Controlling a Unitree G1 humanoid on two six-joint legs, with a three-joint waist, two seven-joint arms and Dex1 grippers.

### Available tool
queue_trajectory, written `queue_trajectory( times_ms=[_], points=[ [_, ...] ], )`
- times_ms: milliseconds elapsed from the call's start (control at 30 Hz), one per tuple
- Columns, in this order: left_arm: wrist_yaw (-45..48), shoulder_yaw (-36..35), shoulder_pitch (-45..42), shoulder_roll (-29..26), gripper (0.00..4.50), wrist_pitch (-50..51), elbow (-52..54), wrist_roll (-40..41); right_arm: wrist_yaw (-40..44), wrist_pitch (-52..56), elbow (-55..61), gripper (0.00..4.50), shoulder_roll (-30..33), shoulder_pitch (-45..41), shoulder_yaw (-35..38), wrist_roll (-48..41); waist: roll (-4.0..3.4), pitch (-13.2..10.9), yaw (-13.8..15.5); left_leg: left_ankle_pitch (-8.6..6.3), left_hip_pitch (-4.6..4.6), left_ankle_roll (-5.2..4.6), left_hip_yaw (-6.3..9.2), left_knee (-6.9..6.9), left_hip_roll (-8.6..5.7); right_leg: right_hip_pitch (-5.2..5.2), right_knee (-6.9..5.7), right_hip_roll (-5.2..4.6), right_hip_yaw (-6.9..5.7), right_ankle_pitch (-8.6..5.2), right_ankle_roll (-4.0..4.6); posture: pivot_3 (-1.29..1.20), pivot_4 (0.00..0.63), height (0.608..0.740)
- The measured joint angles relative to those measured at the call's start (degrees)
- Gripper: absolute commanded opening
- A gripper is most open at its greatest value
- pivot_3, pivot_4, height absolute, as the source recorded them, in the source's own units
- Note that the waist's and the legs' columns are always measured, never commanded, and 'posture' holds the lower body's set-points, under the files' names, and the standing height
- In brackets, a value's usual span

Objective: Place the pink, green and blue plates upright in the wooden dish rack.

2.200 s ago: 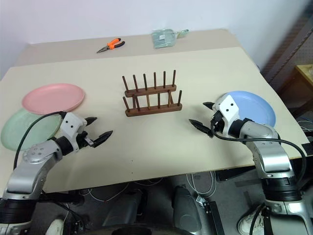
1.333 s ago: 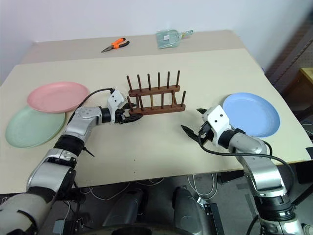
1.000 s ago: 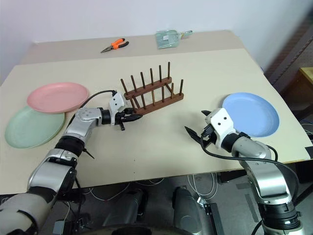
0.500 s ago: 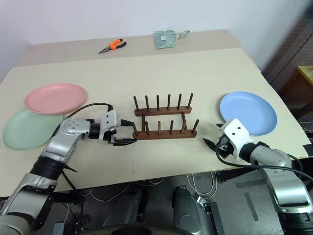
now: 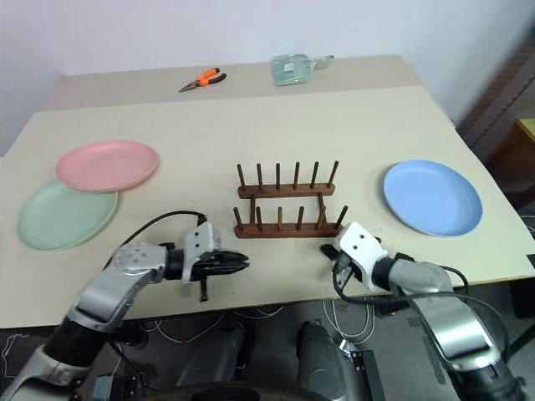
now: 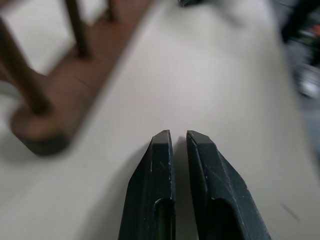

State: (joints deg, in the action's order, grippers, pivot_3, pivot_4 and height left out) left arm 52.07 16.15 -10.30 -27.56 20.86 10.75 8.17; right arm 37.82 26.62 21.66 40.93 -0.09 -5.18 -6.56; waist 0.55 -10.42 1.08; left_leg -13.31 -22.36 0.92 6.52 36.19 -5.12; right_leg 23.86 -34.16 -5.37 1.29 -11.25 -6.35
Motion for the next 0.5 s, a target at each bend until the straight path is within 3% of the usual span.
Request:
queue_trajectory(
  times_ms=[200,400,500],
  points=[
    [-13.5,0.0,-7.8,5.9,0.51,-4.9,-12.1,-5.9,-8.8,-5.1,-15.2,0.0,-7.3,-12.0,-5.0,8.9,0.21,0.3,-0.8,-0.02,0.79,0.01,-0.02,-0.15,0.04,-0.71,0.03,0.04,-0.02,-0.1,-0.13,0.0,0.15,0.739],
    [-17.7,-1.2,-12.0,8.0,0.51,-8.0,-19.2,-7.1,-12.0,-7.3,-26.5,0.0,-11.3,-20.6,-5.3,11.1,0.18,0.4,-1.0,-0.03,0.86,-0.02,0.0,-0.25,0.04,-0.71,0.0,0.07,-0.03,-0.02,-0.07,0.0,0.15,0.739],
    [-17.6,-1.5,-11.8,7.7,0.44,-8.9,-19.5,-7.0,-10.7,-8.5,-26.9,0.81,-11.2,-20.7,-5.1,11.2,0.18,0.4,-1.2,-0.04,0.86,-0.03,-0.01,-0.26,0.04,-0.71,0.0,0.07,-0.02,0.0,-0.13,0.0,0.15,0.739]
  ],
)
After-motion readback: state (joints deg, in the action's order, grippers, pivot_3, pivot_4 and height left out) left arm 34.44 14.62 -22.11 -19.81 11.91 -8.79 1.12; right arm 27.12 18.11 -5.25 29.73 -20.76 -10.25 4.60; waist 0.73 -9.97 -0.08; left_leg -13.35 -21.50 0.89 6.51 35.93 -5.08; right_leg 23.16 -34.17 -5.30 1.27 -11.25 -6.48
